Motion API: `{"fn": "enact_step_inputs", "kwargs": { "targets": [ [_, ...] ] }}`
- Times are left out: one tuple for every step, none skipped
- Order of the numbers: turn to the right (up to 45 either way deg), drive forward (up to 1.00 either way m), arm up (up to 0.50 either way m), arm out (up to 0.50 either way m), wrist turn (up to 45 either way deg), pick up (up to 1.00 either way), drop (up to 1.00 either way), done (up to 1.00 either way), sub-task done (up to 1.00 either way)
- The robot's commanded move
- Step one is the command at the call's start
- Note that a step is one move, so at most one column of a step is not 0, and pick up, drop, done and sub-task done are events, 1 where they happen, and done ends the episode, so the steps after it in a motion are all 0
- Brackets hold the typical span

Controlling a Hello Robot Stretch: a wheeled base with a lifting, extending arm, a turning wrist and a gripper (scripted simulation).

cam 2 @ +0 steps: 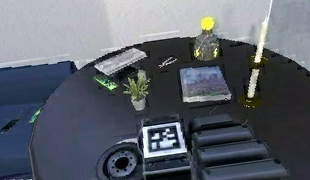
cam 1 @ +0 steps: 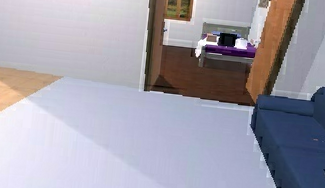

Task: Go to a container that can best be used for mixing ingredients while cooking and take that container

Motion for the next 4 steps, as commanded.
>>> {"fn": "enact_step_inputs", "kwargs": {
  "targets": [
    [0.0,0.00,0.00,0.00,45.0,0.00,0.00,0.00,0.00],
    [0.0,0.00,0.00,0.00,45.0,0.00,0.00,0.00,0.00],
    [0.0,0.00,0.00,0.00,45.0,0.00,0.00,0.00,0.00],
    [0.0,0.00,0.00,0.00,30.0,0.00,0.00,0.00,0.00]
  ]
}}
